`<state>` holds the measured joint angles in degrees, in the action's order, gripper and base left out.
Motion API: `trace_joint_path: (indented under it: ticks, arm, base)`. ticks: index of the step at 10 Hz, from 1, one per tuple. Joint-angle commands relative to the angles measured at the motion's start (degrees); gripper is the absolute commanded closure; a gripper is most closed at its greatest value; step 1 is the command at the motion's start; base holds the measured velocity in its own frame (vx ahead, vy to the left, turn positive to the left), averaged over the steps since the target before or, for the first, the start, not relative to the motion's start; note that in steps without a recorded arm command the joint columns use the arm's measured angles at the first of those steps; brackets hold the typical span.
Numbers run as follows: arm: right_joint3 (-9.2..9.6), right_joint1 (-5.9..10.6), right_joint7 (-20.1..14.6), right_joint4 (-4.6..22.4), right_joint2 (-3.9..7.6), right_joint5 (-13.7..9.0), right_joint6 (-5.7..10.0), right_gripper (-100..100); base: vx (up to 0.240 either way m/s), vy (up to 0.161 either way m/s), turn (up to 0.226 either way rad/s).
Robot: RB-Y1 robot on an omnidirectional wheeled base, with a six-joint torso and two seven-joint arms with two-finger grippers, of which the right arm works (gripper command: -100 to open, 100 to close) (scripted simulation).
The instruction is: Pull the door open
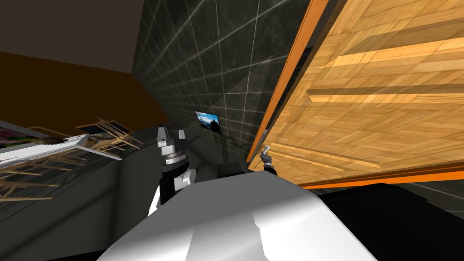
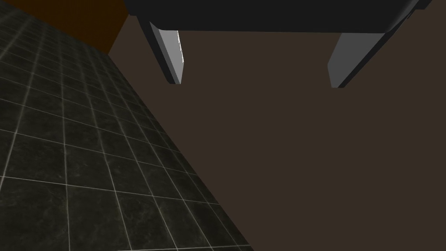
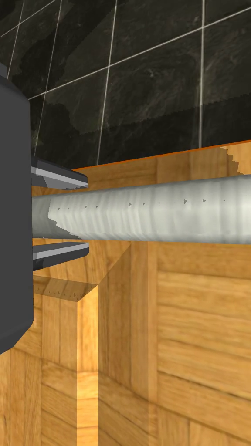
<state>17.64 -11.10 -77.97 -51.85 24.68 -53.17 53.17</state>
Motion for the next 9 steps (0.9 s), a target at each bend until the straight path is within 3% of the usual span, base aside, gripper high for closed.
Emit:
trace_joint_path:
  ticks: [1, 7, 8, 9]
  arm:
    - [1.14, -0.37, -0.5, -0.6, 0.53, 0.6, 0.3, 100]
    - [5.67, -1.85, -2.7, -2.8, 2.61, 3.0, 1.49, 100]
    - [5.16, -1.69, -2.5, -2.7, 2.47, 2.8, 1.33, 100]
    - [6.49, -2.33, -3.4, -3.0, 3.14, 3.5, 1.95, 100]
  base:
    - [-0.133, 0.003, 0.056]
    - [-0.231, -0.011, 0.057]
    - [-0.105, 0.007, 0.016]
    - [-0.175, -0.043, 0.104]
